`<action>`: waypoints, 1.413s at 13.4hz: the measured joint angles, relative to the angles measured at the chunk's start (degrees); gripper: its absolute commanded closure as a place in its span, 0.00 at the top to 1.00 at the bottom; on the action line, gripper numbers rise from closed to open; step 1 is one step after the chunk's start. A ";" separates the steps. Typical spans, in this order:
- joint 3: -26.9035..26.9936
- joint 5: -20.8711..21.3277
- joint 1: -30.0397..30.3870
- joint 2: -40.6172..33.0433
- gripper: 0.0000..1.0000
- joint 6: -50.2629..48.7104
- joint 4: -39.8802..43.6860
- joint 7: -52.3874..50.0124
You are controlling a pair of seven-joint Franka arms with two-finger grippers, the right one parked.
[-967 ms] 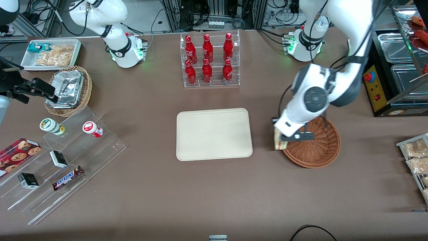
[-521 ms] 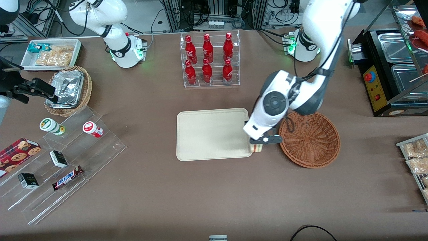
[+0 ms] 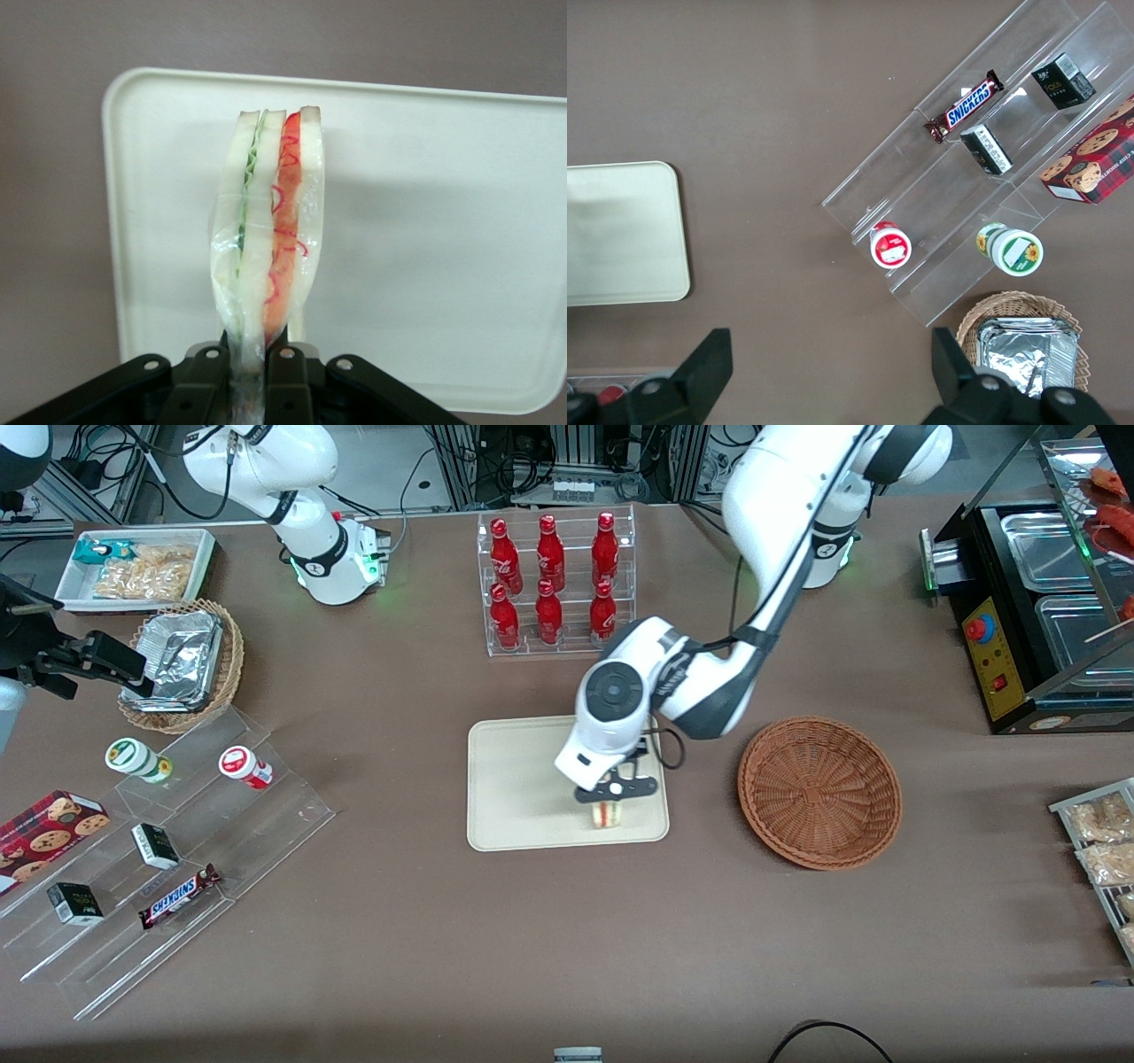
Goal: Place sandwich from basket to tray
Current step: 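Lower the sandwich onto the cream tray and open the left gripper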
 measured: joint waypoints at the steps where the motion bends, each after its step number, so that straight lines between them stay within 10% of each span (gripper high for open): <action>1: 0.01 0.00 -0.75 1.19 0.06 0.06 1.45 -1.56; 10: -0.03 -0.03 -4.50 6.80 0.12 3.20 5.75 -5.14; 11: -0.03 -0.03 -4.69 6.85 0.27 3.21 5.75 -5.32; 13: -0.02 -0.20 -4.77 6.92 1.00 3.21 5.75 -6.16; 19: 0.15 -0.25 -4.72 6.60 1.00 3.21 6.58 -9.67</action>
